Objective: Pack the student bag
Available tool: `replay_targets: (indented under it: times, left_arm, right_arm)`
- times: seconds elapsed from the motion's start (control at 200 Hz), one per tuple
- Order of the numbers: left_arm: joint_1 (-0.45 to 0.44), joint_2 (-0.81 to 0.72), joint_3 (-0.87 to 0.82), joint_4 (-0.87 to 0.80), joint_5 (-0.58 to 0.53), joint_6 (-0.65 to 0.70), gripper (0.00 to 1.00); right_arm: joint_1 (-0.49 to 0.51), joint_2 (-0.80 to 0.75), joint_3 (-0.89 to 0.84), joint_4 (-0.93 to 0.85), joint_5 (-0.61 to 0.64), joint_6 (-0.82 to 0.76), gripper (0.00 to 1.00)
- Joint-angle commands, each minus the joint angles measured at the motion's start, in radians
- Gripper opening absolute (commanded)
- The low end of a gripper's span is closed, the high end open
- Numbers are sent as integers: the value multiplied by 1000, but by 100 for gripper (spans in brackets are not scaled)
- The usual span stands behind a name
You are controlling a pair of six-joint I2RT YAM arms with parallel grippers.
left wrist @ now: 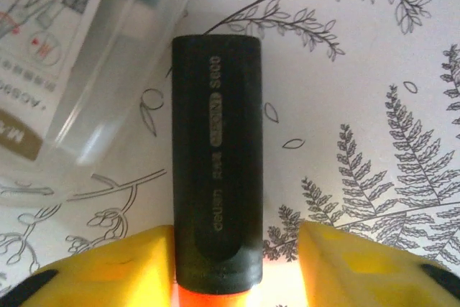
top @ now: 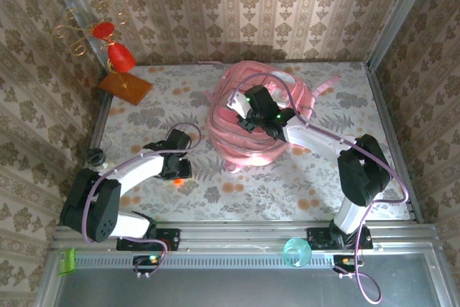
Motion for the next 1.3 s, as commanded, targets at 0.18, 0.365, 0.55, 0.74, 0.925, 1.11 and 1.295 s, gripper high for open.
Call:
replay_targets:
  times: [0.18, 0.365, 0.55, 0.74, 0.925, 1.11, 1.295]
  left_arm:
    - [-29, 0, 2, 79, 25, 23, 26]
    - [-160, -116, 59, 120, 115, 5, 23]
    - [-219, -176, 116, 284, 256, -86, 22]
    - [-215, -8, 259, 484, 407, -253, 22]
    - [-212, 174, 404, 602, 449, -357, 23]
    - [-216, 262, 433, 746, 336, -495, 25]
    - [-215, 316, 464, 801, 222, -559, 34]
  right_arm:
    - [-16, -61, 57, -12, -21, 68, 4]
    - [-55, -80, 100, -55, -80, 141, 1]
    - [-83, -86, 140, -88, -138, 196, 0]
    - [-99, -86, 169, -70, -213, 295, 0]
    - [-114, -68, 207, -82, -255, 350, 0]
    - [-124, -62, 202, -32, -299, 422, 0]
    - [-124, -51, 205, -11, -307, 460, 0]
